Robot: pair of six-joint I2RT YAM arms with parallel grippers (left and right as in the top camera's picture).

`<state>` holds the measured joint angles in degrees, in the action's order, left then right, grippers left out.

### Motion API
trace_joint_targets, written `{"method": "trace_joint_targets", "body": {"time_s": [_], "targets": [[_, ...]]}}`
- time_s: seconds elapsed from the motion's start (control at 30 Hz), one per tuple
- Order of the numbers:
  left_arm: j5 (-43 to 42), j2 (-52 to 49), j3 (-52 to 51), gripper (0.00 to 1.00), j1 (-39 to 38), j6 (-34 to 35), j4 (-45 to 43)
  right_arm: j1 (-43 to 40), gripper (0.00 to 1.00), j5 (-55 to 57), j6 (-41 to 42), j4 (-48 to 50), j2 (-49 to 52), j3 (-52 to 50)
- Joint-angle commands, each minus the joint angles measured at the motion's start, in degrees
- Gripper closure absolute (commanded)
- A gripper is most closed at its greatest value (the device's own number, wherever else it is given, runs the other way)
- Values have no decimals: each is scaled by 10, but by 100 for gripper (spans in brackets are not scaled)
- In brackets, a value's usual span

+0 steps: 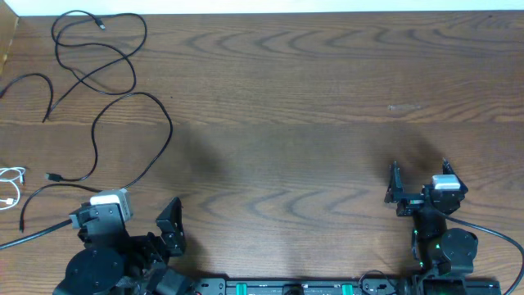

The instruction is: Untangle cables

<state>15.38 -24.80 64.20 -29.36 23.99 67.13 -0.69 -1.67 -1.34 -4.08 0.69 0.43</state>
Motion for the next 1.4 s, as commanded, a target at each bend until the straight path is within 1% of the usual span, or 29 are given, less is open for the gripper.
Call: {"method": "trace_joint_targets", "body": {"time_s": [0.0,1.0,1.03,1.07,1.37], "targets": [[8,0,-3,1,0,-1,2,-4,1,2,-9,-3,-4,-1],[8,0,-3,1,0,-1,2,-4,1,2,-9,-2,-4,-1],[8,0,-3,0,0,-1,2,-4,1,2,-9,-3,-4,-1],[8,0,-3,2,0,-1,2,-4,1,2,-9,-2,-4,-1],[7,0,-3,1,0,-1,7,-4,1,2,-9,-2,-4,-1]]}}
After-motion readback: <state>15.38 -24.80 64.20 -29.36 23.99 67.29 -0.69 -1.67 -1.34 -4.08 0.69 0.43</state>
